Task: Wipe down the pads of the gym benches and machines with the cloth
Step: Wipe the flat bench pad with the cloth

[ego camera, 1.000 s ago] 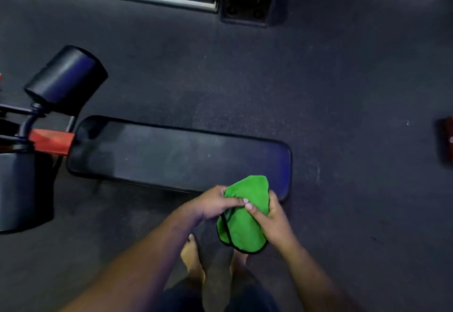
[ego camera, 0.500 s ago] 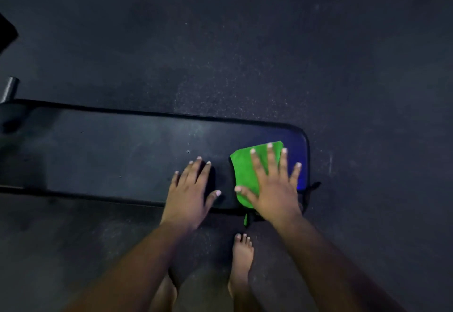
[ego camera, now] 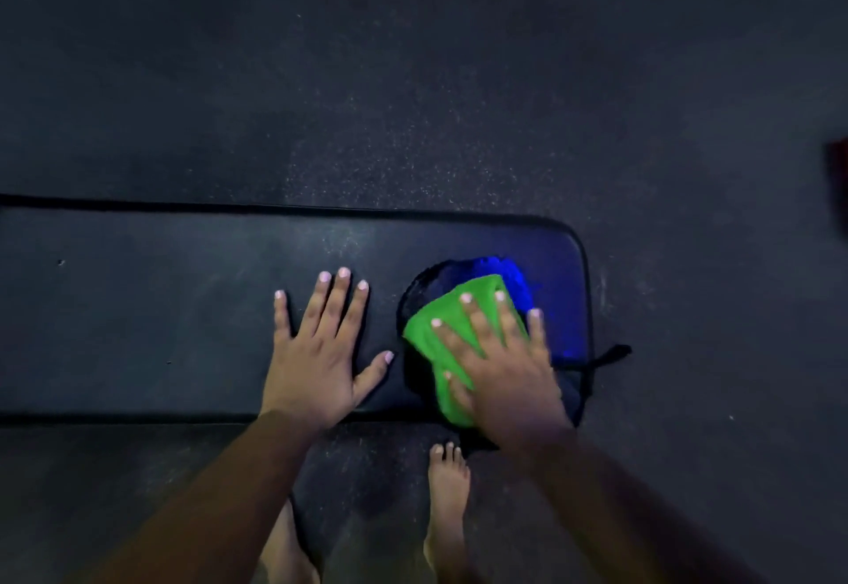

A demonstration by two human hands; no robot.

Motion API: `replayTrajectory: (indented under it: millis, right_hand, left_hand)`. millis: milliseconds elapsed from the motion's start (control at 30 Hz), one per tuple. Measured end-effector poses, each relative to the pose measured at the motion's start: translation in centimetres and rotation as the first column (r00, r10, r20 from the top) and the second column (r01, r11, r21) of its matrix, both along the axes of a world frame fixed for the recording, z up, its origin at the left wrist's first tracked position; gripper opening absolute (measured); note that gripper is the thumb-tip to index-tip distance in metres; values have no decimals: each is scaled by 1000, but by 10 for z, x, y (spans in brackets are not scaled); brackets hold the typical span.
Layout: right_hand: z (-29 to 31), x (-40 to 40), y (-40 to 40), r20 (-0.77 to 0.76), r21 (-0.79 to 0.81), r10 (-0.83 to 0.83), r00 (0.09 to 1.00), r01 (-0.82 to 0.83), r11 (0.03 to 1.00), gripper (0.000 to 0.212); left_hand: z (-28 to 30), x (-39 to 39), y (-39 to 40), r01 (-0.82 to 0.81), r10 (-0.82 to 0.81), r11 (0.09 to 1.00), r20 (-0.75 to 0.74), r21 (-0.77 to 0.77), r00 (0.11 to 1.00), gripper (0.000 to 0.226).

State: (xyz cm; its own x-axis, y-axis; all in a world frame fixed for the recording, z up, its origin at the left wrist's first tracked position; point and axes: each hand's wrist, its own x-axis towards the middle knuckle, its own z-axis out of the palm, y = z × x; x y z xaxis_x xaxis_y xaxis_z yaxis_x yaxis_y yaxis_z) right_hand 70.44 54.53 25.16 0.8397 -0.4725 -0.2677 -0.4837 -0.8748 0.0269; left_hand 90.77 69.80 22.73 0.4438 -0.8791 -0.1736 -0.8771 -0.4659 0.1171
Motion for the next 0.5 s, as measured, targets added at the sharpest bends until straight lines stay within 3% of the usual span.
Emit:
replayTrajectory:
  millis: [67, 133, 167, 200, 267, 333, 367, 400, 467, 500]
  right_hand:
    - [3, -4, -43, -1, -47, -161, 987, 161, 986, 67]
    - [6, 27, -69, 43, 2, -432, 901, 433, 902, 66]
    - [4, 52, -63, 62, 28, -484, 873, 484, 875, 66]
    - [3, 77, -48, 86, 59, -452, 888, 449, 892, 66]
    - [2, 103, -9, 104, 79, -160, 982, 152, 985, 65]
    - [0, 93, -26, 104, 56, -1, 995, -5, 998, 63]
    - [-1, 81, -51, 97, 11, -45, 994, 44, 999, 62]
    - [-1, 68, -79, 90, -12, -191, 977, 193, 981, 62]
    - [4, 56, -109, 110, 12, -514, 851, 516, 857, 61]
    - [5, 62, -100, 103, 34, -571, 814, 571, 820, 62]
  left_hand:
    - [0, 0, -1, 7, -7, 1000, 6, -10, 1000, 88]
    - [-1, 0, -2, 9, -9, 1000, 11, -22, 1000, 89]
    - [-2, 0, -3, 6, -5, 1000, 15, -30, 1000, 89]
    - [-2, 0, -3, 4, -4, 999, 20, -35, 1000, 89]
    - [-2, 0, -2, 8, -7, 999, 22, -41, 1000, 90]
    - [-3, 1, -1, 12, -10, 999, 33, -39, 999, 90]
    - [-2, 1, -1, 12, -10, 999, 33, -32, 999, 90]
    - [-2, 1, -2, 13, -12, 1000, 31, -29, 999, 91]
    - [-2, 0, -2, 6, -5, 1000, 32, -24, 999, 91]
    - [-2, -1, -3, 6, -6, 1000, 31, -17, 1000, 91]
